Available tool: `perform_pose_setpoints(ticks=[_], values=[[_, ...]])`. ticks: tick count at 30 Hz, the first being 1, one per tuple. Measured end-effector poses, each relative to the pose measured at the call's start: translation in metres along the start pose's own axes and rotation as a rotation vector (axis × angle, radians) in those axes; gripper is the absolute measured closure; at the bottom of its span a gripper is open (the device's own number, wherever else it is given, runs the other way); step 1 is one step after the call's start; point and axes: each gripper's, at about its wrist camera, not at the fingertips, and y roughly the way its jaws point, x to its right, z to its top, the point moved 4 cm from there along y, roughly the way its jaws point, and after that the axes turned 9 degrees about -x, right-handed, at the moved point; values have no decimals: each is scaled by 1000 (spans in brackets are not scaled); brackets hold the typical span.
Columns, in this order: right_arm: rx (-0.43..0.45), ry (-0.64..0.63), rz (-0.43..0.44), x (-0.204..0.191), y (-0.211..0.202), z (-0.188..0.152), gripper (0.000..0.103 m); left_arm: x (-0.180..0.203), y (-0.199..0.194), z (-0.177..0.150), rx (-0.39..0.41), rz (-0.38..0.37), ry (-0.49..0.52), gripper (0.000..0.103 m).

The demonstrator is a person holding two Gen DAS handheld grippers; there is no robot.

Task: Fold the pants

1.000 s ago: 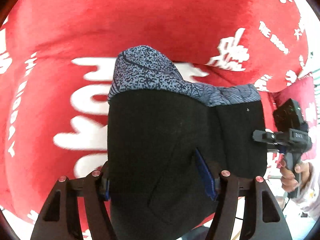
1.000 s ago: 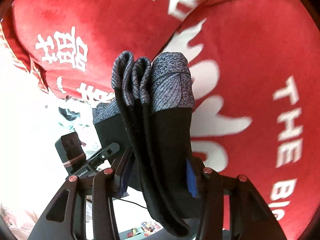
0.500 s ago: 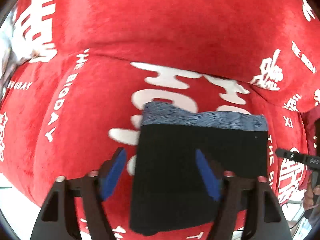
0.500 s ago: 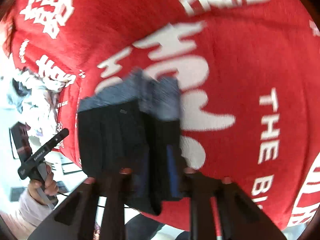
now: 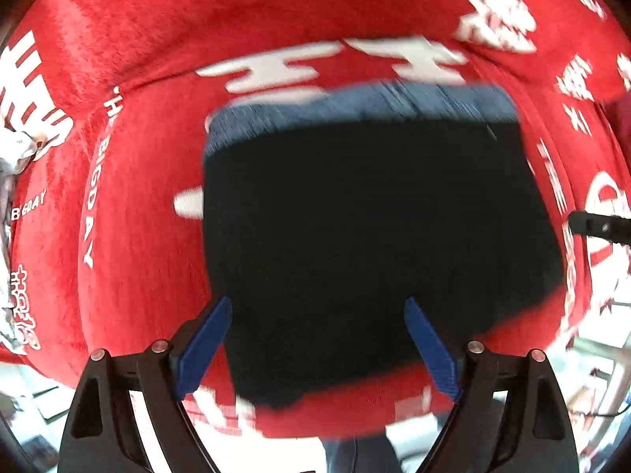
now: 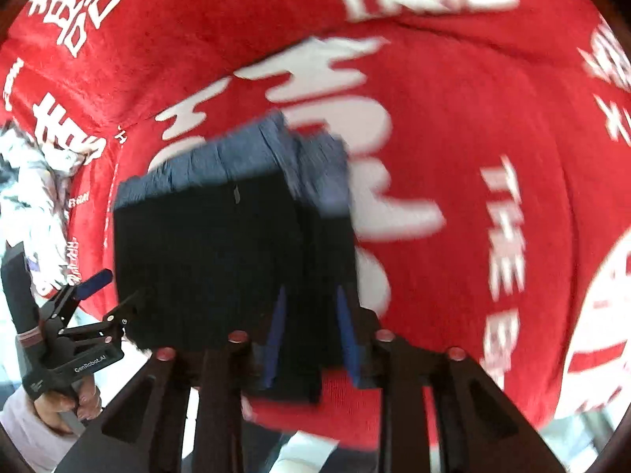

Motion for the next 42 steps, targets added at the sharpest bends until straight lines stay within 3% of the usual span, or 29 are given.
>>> perform_pose_setpoints(ticks=[3,7,8,9,15,21,25,36,42], values=[[-12,74,7,11,-15,-45,51,19,-4,-28,-94,-1,58,13],[-31,123,-1,3,-25,-93,45,48,-29,-57,-125,-11,166,13],[-37,122,-3,1,-28,-102,41,54,-37,-59,-111,-7,193,10],[-40,118,-5,-3,-30,-106,37,60,-47,-60,-91,7,223,0],[4,29,-24,-37,-58,-99,26,82,-103,-47,109,80,355,0],[74,-31,-52,-60,-85,-84,22,76,-134,-28,195,37,317,0],[73,-55,-99,-67,-88,-81,21,68,-134,-25,184,61,306,0],[60,-82,-162,-73,-91,-80,21,56,-134,-22,155,14,237,0],[78,-88,-215,-71,-103,-82,21,53,-154,-17,262,19,177,0]])
